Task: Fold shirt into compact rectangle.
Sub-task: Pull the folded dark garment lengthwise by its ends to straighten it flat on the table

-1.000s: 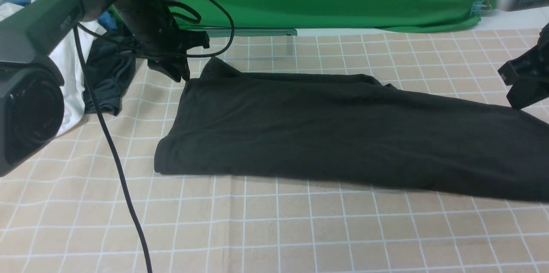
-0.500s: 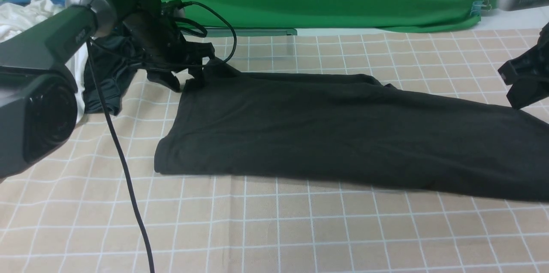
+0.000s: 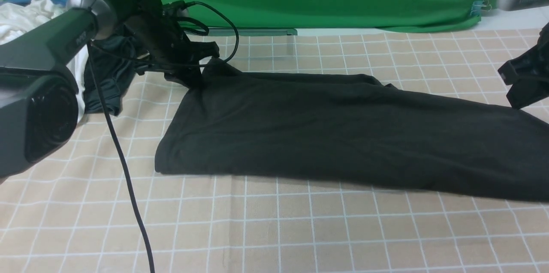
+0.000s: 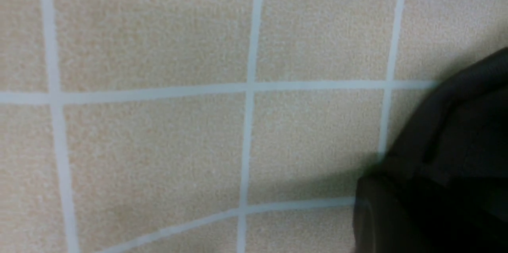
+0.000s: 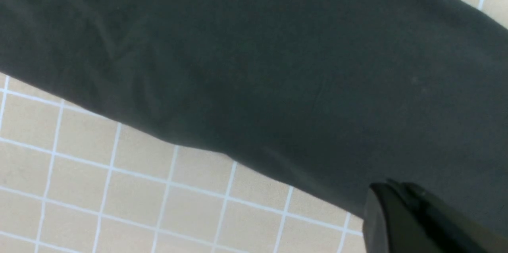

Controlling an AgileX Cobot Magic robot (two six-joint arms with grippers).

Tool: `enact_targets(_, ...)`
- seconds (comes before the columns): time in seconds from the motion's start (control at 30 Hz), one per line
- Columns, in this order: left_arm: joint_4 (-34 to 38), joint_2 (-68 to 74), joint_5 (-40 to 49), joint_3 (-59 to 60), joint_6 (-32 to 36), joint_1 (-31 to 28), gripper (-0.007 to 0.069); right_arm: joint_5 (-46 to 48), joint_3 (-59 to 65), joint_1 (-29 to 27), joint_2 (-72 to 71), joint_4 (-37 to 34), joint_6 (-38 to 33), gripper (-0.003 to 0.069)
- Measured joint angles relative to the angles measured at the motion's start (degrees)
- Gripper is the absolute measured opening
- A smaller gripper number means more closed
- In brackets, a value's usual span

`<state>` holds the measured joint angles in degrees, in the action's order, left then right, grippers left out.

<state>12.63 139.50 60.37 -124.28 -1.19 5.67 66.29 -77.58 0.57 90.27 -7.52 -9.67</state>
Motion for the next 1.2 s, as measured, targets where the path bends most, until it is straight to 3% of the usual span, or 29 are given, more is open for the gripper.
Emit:
enact_targets(0.33, 0.08, -1.51, -0.38, -6.93, -0.34, -0.64, 0.0017, -0.78, 0.0, 0.0, 0.0, -0.06, 0.0, 0.0024)
enact_targets(0.73, -0.92, 1.13, -1.11, -7.14, -1.45, -0.64, 0.0036, -0.8, 0.0, -0.27, 0.26, 0.06, 0.0, 0.0025)
enact_targets(0.93, -3.91, 0.66, 1.44, -7.14, -1.95, -0.76, 0.0171, -0.6, 0.0, -0.37, 2.8, 0.43, 0.0, 0.0027)
enact_targets(1.07, -7.14, -2.6, 6.65, -7.14, -3.93, -0.76, 0.037, -0.6, 0.0, -1.16, 6.24, 0.56, -0.28, 0.0044)
enact_targets(1.2, -7.75, -5.99, 8.88, -7.14, -5.09, -0.76, 0.0479, -2.38, 0.0, -1.67, 7.66, 0.68, -0.27, 0.0106)
